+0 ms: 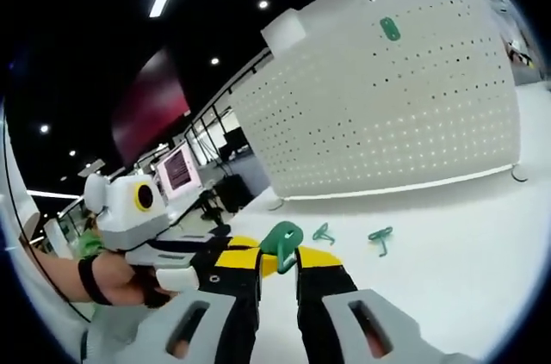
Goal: Insert the hook assembly into the mounting plate slot until the hook locks in place.
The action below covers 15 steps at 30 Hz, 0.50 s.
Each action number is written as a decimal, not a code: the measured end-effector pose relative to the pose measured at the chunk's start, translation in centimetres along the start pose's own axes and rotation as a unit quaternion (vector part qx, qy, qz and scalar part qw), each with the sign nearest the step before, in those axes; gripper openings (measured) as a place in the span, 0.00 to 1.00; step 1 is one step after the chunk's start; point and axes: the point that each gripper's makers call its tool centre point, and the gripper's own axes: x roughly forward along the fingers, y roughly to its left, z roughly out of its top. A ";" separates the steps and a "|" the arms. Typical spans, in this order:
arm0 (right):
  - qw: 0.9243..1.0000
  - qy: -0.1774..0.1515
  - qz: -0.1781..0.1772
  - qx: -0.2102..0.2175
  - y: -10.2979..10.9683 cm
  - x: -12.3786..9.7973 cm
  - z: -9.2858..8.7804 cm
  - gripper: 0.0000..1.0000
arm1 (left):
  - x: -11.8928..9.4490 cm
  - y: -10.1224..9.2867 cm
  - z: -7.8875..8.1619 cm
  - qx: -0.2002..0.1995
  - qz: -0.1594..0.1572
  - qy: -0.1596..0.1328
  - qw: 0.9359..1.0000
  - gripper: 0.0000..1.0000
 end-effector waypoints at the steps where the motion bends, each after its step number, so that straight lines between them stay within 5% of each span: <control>1: 1.000 0.001 -0.002 0.005 -0.1 0.0 0.0 0.11 | 0.0 -0.1 0.0 0.002 -0.001 -0.001 1.000 0.03; 15: 0.997 -0.005 0.017 0.077 0.7 -0.2 0.1 0.02 | -0.1 -0.2 -0.1 0.001 0.002 -0.015 1.000 0.04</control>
